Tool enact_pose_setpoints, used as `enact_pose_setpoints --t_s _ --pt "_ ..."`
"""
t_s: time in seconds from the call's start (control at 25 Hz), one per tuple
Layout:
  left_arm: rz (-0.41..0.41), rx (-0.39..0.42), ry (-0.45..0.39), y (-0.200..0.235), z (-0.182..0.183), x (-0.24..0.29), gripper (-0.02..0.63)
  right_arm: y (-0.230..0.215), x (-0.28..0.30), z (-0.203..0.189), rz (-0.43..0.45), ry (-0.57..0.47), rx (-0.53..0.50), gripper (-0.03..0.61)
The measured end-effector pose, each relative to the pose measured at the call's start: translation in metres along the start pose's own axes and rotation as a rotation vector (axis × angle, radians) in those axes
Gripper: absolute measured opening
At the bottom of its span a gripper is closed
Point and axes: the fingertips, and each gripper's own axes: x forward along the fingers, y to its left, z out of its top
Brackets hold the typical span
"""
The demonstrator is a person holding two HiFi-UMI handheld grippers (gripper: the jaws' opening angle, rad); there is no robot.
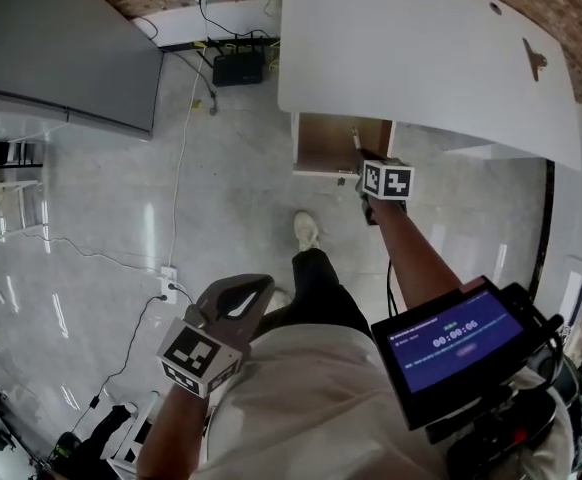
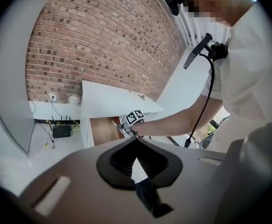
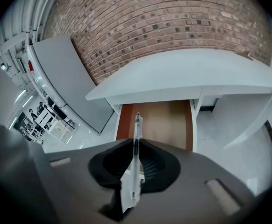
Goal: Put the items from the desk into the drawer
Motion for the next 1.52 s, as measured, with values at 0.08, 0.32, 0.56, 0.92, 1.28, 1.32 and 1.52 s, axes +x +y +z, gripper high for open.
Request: enact_pose_setpoints --t_s 0.08,0.32,0.56,0.92,1.28,1.32,1.52 --pt "0.006 0.000 0.003 0.004 0.001 0.006 0.008 -0.008 0.017 0.001 -0.004 0.010 0.004 0.044" --pt "0.013 -0.025 0.026 0.026 0.001 0.033 0.008 -0.027 0.079 0.004 0.000 0.036 0.038 0.044" --pt "0.007 -0.035 0.040 0.026 0.004 0.058 0.008 -0.050 0.121 0.003 0.024 0.049 0.143 0.044" --pt "0.004 -0.075 0.065 0.044 -0.020 0.074 0.008 -0.059 0.183 -0.013 0.018 0.071 0.138 0.044" --pt "0.021 -0.094 0.053 0.043 -0.024 0.068 0.006 -0.068 0.192 -0.026 0.011 0.148 0.132 0.046" --pt "0.022 -0.099 0.053 0.043 -0.024 0.066 0.008 -0.067 0.193 -0.027 0.014 0.168 0.132 0.046" --pt "0.029 -0.113 0.045 0.047 -0.026 0.066 0.008 -0.067 0.195 -0.030 0.017 0.206 0.115 0.058"
